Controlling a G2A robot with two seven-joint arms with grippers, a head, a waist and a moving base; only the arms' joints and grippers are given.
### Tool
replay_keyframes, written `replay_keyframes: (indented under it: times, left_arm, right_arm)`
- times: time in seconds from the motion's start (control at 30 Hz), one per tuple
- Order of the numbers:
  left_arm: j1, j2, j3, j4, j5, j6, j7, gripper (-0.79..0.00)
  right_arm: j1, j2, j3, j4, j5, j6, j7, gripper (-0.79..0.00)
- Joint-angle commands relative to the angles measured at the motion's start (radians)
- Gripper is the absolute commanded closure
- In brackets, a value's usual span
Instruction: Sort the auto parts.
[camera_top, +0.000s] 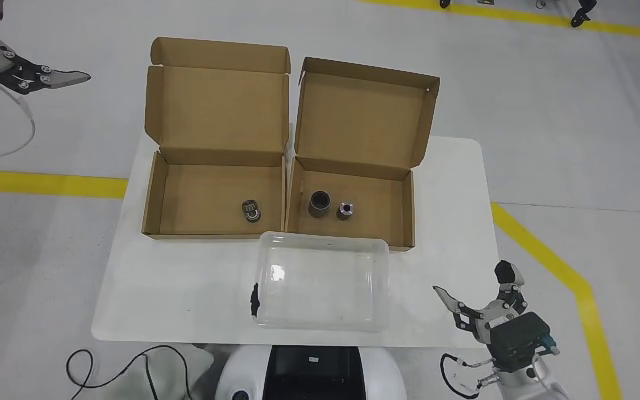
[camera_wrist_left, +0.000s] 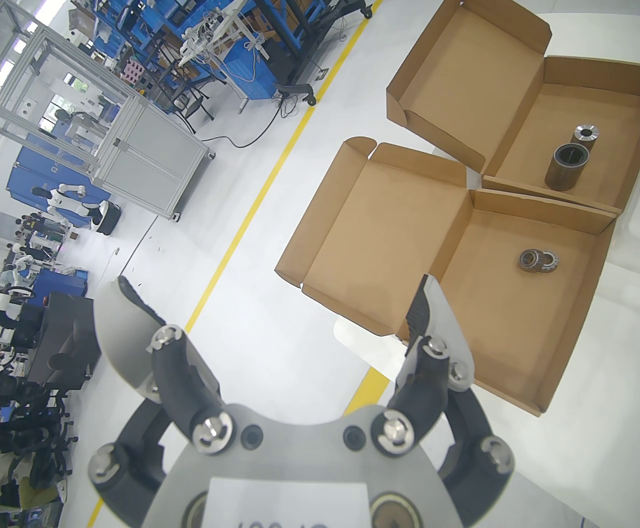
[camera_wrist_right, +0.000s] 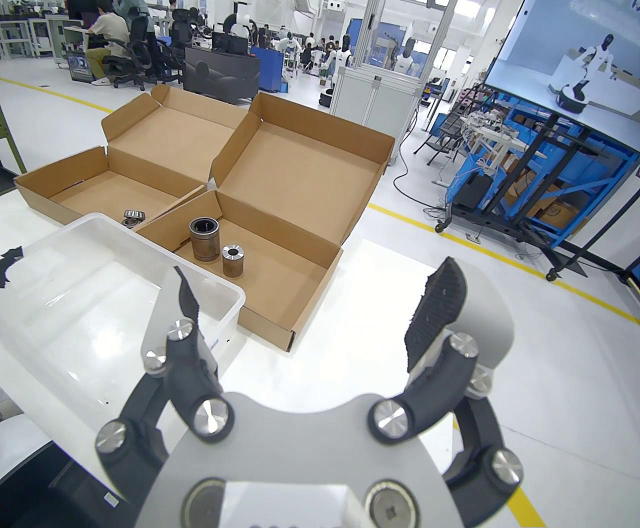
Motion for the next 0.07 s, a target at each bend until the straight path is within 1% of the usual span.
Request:
replay_keyframes:
  times: [0.0,0.03]
  left_arm:
    - [0.0,0.0,0.0,0.0,0.0,0.0,0.0,-0.785]
    - [0.0,0.0,0.0,0.0,0.0,0.0,0.0,-0.784]
  right_arm:
    - [0.0,0.0,0.0,0.0,0.0,0.0,0.0,-0.785]
    - [0.0,0.0,0.0,0.0,0.0,0.0,0.0,-0.785]
